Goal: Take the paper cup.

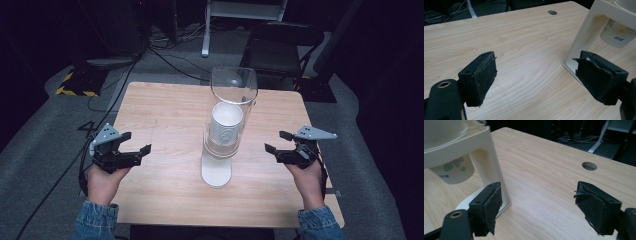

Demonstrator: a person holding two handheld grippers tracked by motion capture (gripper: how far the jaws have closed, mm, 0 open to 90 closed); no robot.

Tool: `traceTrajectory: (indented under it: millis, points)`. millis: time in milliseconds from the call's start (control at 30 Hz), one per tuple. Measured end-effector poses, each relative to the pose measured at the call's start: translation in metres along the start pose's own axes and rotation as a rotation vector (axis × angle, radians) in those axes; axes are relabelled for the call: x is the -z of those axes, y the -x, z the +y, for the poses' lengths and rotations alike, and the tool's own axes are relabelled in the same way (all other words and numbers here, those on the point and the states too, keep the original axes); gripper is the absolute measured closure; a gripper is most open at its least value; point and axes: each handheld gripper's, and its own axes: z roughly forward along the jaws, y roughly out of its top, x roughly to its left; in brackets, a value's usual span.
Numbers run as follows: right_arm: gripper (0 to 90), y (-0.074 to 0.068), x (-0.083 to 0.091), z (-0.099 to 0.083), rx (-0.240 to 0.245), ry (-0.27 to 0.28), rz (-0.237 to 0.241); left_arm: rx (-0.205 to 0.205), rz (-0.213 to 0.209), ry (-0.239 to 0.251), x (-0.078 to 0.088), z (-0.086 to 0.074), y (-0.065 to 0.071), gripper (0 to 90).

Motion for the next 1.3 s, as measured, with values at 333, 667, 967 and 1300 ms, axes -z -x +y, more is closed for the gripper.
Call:
traceTrajectory:
  millis: [333,667,967,1300]
  points:
    - [15.5,-0.025,-0.031,0.009,0.029,0.001,0.243,0.017,-0.003,-0.010,0.006,-0.006,0.000,16.4]
    - [14.1,-0.043,-0.051,0.014,0.098,-0.033,0.276,0.041,0.012,-0.013,0.011,-0.014,-0.002,16.1]
    - [15.2,-0.069,-0.073,0.012,0.141,-0.077,0.320,0.044,0.013,-0.027,0.011,-0.017,-0.001,16.0]
    - [15.3,-0.084,-0.096,0.003,0.132,-0.043,0.333,0.042,0.017,-0.024,0.009,-0.019,-0.003,16.4]
